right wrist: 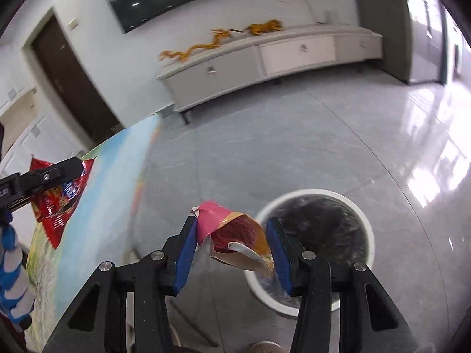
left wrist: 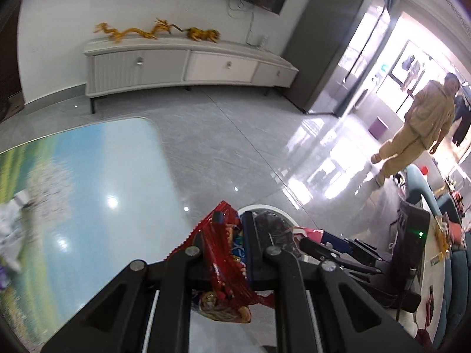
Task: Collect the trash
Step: 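Carry both items to the bin and open both tools to drop them in, then move both open tools back over the table toward the remaining trash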
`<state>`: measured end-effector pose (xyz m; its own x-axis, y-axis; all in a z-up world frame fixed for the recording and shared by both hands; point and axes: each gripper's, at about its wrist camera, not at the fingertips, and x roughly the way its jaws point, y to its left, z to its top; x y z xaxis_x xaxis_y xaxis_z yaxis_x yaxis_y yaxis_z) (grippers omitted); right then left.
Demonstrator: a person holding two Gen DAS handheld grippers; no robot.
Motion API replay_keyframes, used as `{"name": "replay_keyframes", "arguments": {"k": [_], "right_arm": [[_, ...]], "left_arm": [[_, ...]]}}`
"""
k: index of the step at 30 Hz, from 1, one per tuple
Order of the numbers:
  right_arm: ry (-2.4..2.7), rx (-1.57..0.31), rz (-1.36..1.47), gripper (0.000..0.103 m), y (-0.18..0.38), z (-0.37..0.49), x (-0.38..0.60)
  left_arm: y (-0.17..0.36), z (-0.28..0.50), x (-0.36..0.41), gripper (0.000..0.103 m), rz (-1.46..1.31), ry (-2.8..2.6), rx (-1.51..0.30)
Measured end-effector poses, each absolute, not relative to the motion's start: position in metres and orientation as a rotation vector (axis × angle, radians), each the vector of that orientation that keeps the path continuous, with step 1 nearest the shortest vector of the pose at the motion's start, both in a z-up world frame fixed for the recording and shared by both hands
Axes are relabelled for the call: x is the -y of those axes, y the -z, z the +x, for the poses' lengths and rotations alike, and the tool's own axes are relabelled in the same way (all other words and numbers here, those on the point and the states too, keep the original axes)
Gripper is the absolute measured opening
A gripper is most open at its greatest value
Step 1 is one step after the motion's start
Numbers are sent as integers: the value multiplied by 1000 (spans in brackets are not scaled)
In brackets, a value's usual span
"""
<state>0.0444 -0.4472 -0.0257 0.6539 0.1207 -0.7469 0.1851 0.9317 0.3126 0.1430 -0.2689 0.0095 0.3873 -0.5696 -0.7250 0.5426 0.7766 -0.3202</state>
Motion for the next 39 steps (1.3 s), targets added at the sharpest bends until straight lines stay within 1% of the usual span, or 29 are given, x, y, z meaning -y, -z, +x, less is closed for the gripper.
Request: {"name": "replay_keyframes", "arguments": {"k": [5,6,10,11,12,14,16,18,20,29,38,39], "right_arm": [[126,-888,447,45,50,51,491],[140,-893,456,47,55,53,498],[201,-919,482,48,74,54,517],[212,-923,493,48,78,54,522],[224,-927,500,51,83,53,526],[257,-931,517,58,89,49,533],[283,-931,542,60,95,44,542],[307,-936,556,62,98,39,546],[318,-941,562,63,99,35,550],[307,-938,528,63,86,39,537],[258,-912,465,63,52,54,492],[252,-907,457,63,47,55,486]], "left_arm": [[23,162,329,14,-30,722,-1020],[30,165,340,14,-33,725,-1040],[54,174,372,15,-41,743,-1099],[61,176,380,15,-39,745,-1111],[67,178,384,17,-45,751,-1126],[78,180,396,24,-64,769,-1164],[86,182,407,41,-70,771,-1186],[91,184,414,46,-70,775,-1197],[94,183,417,47,-70,786,-1208],[70,174,384,47,-40,750,-1125],[26,155,295,47,-56,640,-973],[22,152,285,49,-62,633,-959]]}}
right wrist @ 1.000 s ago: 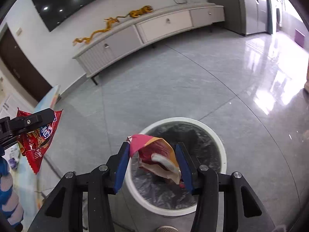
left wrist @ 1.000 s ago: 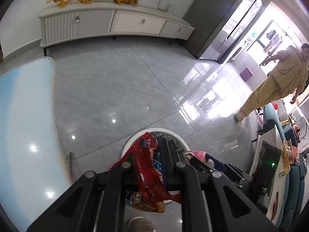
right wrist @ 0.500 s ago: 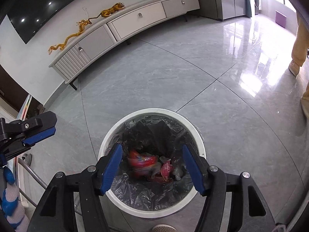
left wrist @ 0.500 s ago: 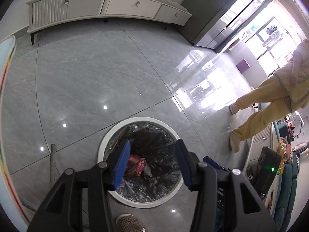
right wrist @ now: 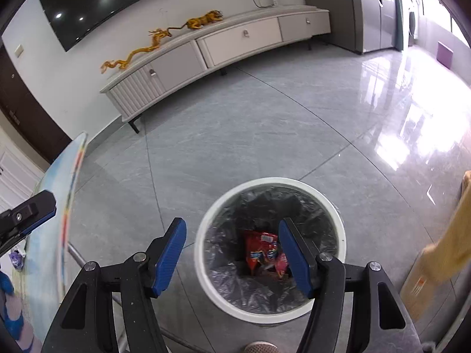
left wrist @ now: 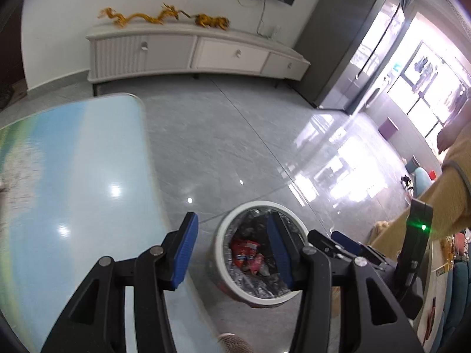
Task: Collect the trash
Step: 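Move both open tools back over the table toward the remaining trash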
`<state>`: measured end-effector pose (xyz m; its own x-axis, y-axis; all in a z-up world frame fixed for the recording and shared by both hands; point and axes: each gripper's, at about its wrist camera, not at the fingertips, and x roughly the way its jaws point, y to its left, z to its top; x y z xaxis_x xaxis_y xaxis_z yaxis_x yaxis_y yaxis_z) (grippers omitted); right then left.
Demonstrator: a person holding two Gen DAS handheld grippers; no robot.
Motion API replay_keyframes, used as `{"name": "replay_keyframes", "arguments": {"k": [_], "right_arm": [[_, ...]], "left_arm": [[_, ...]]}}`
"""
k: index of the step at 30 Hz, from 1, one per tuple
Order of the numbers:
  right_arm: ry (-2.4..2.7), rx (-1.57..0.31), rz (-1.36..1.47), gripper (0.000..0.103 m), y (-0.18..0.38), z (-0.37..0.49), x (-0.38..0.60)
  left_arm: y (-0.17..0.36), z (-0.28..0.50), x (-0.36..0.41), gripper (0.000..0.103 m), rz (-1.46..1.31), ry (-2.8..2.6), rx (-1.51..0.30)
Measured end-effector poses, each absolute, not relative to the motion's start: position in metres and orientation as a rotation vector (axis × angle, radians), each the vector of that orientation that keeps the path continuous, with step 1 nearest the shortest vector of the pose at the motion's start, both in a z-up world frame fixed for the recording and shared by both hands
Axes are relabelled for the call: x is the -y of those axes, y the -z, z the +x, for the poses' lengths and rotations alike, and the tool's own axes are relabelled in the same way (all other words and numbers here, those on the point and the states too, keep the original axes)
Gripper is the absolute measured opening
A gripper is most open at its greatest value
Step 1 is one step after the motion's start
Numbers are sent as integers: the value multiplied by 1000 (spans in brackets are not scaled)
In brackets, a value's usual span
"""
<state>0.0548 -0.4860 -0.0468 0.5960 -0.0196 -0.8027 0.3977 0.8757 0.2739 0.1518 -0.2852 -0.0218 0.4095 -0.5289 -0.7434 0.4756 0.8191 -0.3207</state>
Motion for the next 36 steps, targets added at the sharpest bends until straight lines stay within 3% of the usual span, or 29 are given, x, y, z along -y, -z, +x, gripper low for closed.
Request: {"name": "replay_keyframes", "arguments": {"k": [3,23,29,36], "right_arm": [[238,-889,434,63,31,57,466],[70,-851,242,63,-33,88,313],[-2,-864,208,63,-35,104,275],[-74,-898,193,63,-22,124,244]], "left_arm": [[10,137,247,58,-73,597,-908],[-7,107,-25,58,-172,298,-746],[-2,109,-66,58,-163,300,-736],[1,127,-42,58,-89,433,-763]]}}
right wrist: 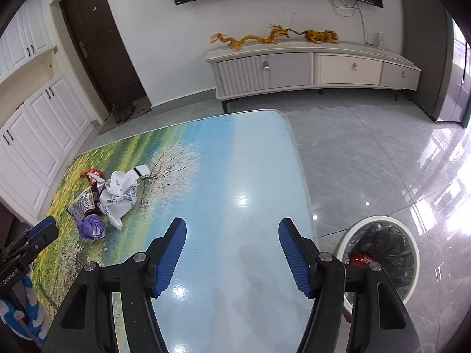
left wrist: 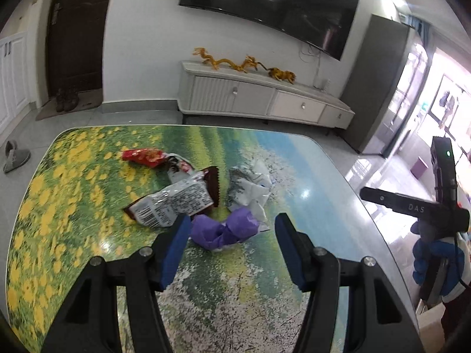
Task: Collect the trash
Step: 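Move both open tools back over the table toward the remaining trash, then grasp the purple bag with the left tool while the right tool grasps the white plastic bag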
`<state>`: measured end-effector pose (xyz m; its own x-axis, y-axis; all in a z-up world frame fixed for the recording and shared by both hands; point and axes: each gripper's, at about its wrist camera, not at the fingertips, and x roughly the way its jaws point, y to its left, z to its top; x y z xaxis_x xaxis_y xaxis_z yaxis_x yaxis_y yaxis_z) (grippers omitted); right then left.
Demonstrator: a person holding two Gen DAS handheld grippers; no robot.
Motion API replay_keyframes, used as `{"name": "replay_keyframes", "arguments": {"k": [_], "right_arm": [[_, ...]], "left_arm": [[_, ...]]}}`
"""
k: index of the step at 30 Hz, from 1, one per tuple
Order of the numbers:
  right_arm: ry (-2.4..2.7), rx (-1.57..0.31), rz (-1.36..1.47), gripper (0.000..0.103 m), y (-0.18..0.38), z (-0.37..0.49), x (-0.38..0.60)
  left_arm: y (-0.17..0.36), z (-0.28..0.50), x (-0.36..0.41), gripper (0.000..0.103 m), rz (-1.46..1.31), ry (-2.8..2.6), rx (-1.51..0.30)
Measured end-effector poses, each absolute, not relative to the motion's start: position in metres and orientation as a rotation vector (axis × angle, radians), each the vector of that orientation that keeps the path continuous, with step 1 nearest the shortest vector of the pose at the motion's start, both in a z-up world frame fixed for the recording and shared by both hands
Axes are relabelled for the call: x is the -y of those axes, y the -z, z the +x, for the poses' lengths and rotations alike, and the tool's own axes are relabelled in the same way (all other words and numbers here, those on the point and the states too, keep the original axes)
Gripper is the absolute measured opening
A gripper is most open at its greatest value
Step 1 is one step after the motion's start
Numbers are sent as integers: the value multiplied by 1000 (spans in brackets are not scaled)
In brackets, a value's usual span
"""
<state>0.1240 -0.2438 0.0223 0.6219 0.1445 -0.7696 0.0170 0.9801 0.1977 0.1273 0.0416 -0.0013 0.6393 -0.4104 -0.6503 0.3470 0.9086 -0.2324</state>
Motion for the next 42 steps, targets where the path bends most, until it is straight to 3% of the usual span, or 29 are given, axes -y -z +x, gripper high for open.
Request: {"name": "replay_keyframes", "arguments": {"k": [18,28,38,40,42], "right_arm": [[-216,-930,139,63,-11,163,189],[-336,-935,165,66,-4,182,144],[-387,-952,194,67,5,204,114],[-383,-968,194,61,10,208,111],[-388,-988,210,48,17,209,112]], "left_arm": [[50,155,-17,57,-52,483,-870],[53,152,-38,32,-152,476,-883],[55,148,-55,31,-214,445,-879],[55,147,-56,31,-220,442,-879],[54,147,-57,31,-227,435,-878]]}}
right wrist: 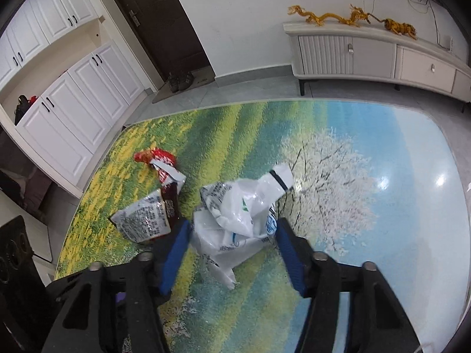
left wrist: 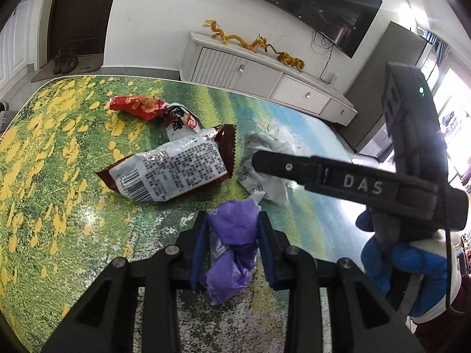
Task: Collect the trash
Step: 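Grasp the purple bag with the left tool while the right tool grasps the white plastic bag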
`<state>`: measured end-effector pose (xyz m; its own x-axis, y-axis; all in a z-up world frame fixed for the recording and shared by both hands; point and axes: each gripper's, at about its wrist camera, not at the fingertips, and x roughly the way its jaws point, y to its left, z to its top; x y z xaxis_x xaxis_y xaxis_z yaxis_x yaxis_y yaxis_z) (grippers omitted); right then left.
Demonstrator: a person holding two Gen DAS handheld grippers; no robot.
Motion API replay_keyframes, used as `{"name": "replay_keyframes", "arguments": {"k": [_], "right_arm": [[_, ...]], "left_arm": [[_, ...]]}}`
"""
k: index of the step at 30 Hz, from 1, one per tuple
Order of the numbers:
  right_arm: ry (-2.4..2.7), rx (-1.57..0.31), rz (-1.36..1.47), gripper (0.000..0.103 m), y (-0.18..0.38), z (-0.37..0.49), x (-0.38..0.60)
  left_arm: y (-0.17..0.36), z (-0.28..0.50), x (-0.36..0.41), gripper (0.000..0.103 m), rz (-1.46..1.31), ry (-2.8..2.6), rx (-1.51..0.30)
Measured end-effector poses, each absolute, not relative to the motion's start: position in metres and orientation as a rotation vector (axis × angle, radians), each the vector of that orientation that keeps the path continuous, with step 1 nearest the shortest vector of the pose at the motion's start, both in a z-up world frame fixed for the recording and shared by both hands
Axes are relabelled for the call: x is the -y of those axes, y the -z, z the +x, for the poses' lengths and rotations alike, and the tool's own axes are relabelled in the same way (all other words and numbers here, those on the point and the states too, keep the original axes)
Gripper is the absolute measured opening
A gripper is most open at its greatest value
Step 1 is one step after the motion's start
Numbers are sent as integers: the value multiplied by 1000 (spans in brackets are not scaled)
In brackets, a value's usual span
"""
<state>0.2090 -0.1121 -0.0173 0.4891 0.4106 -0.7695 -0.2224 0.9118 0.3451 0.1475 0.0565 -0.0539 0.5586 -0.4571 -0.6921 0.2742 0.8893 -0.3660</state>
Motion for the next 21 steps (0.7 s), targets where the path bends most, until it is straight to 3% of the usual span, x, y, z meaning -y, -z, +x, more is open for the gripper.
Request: {"name": "replay_keyframes", "arguments": {"k": [5,21], "right_arm": [[-397,-965,218,41,15,195,122],[-340,-864,179,41,-18,88,194]], "left_arm": [[54,145,-63,31,-239,403,-876],[26,79,-48,30,-226,288,-799]]}}
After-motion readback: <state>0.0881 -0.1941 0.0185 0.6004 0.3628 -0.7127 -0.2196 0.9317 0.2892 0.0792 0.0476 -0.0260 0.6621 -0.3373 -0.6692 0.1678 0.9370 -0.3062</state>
